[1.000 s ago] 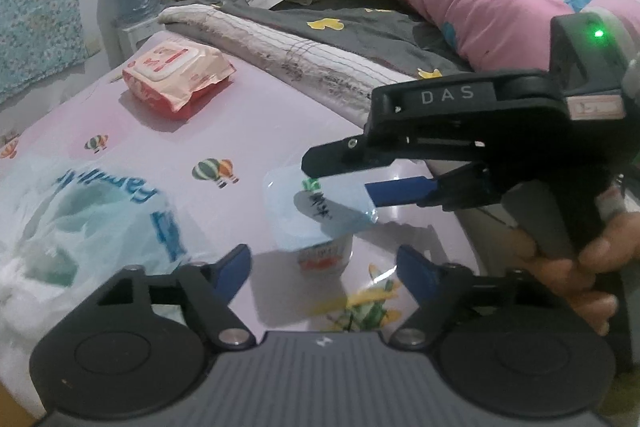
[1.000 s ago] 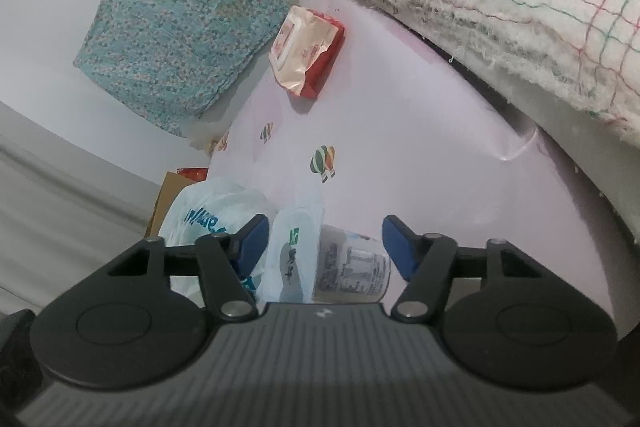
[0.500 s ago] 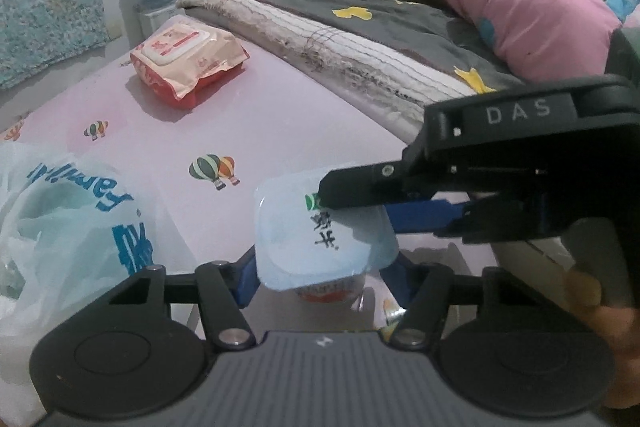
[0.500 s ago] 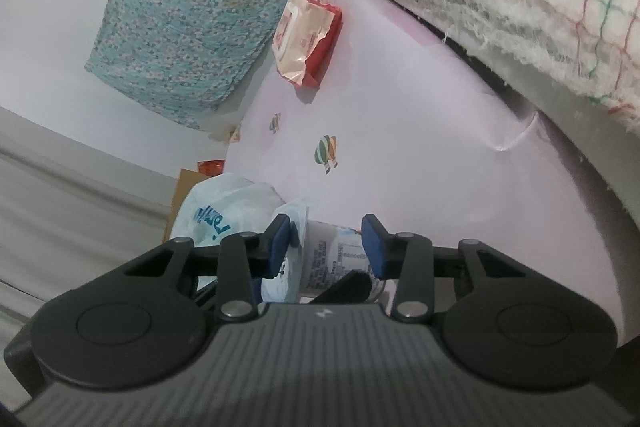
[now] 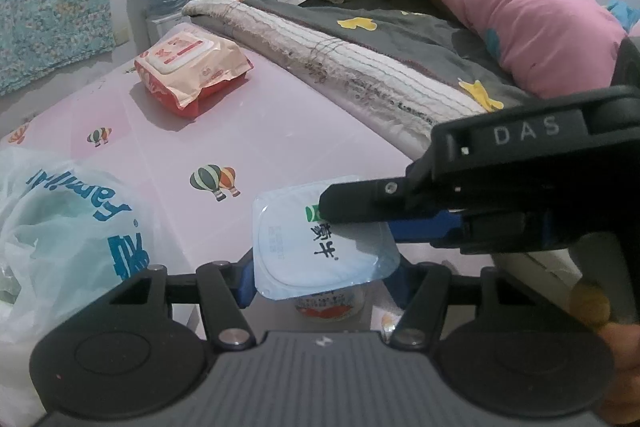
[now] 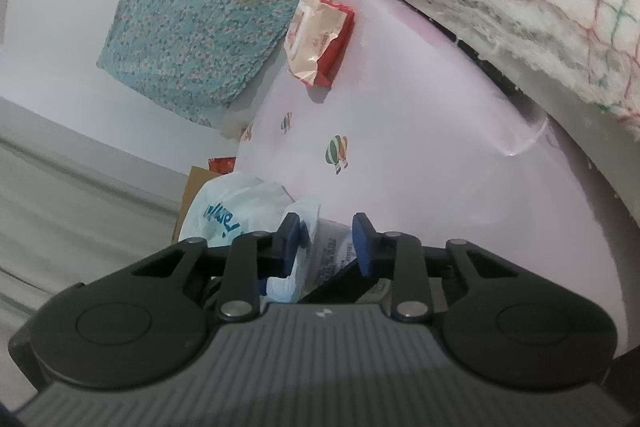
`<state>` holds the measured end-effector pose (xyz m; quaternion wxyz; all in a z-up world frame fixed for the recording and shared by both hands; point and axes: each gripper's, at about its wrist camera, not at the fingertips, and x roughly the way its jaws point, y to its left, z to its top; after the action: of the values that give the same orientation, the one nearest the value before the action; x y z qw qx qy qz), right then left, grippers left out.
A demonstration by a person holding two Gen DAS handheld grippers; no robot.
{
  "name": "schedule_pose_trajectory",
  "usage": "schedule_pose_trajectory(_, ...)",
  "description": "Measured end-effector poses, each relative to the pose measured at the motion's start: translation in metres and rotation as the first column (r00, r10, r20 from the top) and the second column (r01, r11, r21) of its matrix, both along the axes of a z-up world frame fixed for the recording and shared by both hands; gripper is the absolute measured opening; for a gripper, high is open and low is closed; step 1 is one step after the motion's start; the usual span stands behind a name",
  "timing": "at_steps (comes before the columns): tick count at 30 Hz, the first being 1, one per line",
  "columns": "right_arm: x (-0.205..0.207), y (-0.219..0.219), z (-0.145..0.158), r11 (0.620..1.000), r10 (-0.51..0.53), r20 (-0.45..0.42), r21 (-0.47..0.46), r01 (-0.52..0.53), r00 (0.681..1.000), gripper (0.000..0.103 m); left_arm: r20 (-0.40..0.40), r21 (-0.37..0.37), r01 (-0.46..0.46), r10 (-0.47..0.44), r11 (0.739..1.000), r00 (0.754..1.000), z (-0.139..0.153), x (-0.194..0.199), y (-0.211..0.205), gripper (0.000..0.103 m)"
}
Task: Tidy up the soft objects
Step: 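Grasp the yogurt cup lid with the left tool while the right tool holds the cup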
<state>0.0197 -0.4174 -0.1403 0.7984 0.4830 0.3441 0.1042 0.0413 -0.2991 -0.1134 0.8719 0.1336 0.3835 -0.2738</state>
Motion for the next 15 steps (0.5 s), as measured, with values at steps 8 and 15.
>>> schedule_pose_trajectory(8, -0.005, 0.001, 0.007, 0.999, -0.014, -0.003, -0.029, 0.014, 1.0, 0.027, 0.028, -0.023, 0.034, -0.034, 0.999, 0.999, 0.006, -0.007, 0.003, 0.051)
schedule_pose_trajectory(15, -0.012, 0.008, 0.014, 0.998, -0.008, 0.004, -0.066, 0.008, 1.0, 0.027, 0.027, -0.04, 0.043, -0.042, 0.998, 0.999, 0.007, -0.012, 0.011, 0.05)
